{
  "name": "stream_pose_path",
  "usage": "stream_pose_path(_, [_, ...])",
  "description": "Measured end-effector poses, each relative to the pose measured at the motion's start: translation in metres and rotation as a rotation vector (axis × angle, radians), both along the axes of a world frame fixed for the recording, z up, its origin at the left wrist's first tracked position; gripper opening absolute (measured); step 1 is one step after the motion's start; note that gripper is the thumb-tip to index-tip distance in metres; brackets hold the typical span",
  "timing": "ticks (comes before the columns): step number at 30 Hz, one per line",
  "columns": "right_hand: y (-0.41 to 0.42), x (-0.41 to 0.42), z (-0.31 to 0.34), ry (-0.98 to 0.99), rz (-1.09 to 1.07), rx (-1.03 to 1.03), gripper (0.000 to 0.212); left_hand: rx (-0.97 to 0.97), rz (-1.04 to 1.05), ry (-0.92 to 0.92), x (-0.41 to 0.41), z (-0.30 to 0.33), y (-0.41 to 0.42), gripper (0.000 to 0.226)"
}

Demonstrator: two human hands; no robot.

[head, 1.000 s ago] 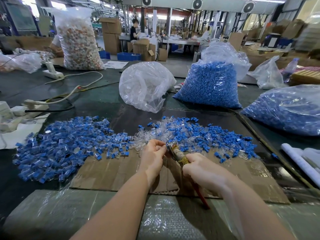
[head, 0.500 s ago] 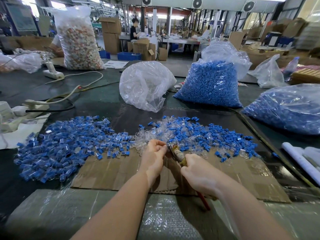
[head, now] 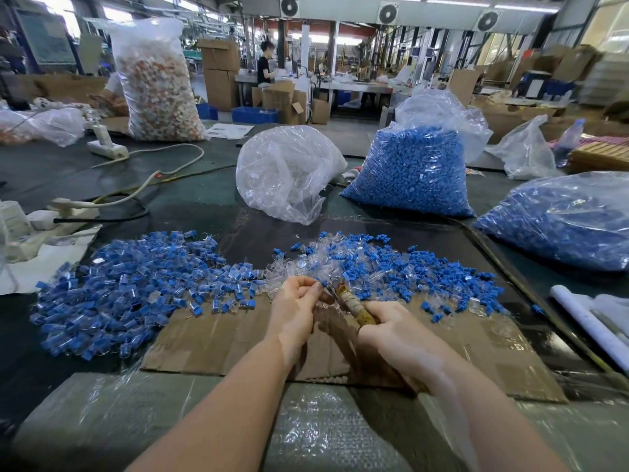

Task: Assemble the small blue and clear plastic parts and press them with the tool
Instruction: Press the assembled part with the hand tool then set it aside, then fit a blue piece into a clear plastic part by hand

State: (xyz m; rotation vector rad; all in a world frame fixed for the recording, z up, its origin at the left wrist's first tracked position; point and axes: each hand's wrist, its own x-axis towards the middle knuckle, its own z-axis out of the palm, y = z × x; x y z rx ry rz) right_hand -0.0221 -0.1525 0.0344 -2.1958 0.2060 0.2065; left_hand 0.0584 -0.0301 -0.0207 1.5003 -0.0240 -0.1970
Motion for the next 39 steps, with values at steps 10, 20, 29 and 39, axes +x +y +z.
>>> stream_pose_path(10, [-0.029,0.007,-0.017,-0.093,-0.244,-0.641,0.011,0.793,0.406,-0.417,0.020,0.012,0.057,0.006])
stream_pose_path(20, [-0.040,0.002,-0.044,-0.067,-0.421,-0.875,0.046,1.270,0.423,-0.522,0.036,-0.001,0.093,0.021])
stream_pose_path(29, [-0.042,0.005,-0.051,-0.053,-0.433,-0.941,0.064,0.885,0.165,-0.648,0.015,-0.008,0.018,0.027])
stream_pose_path(39, [-0.021,0.026,-0.051,-0.419,-0.302,-0.908,0.030,0.745,0.123,-0.541,0.000,-0.023,-0.014,0.023])
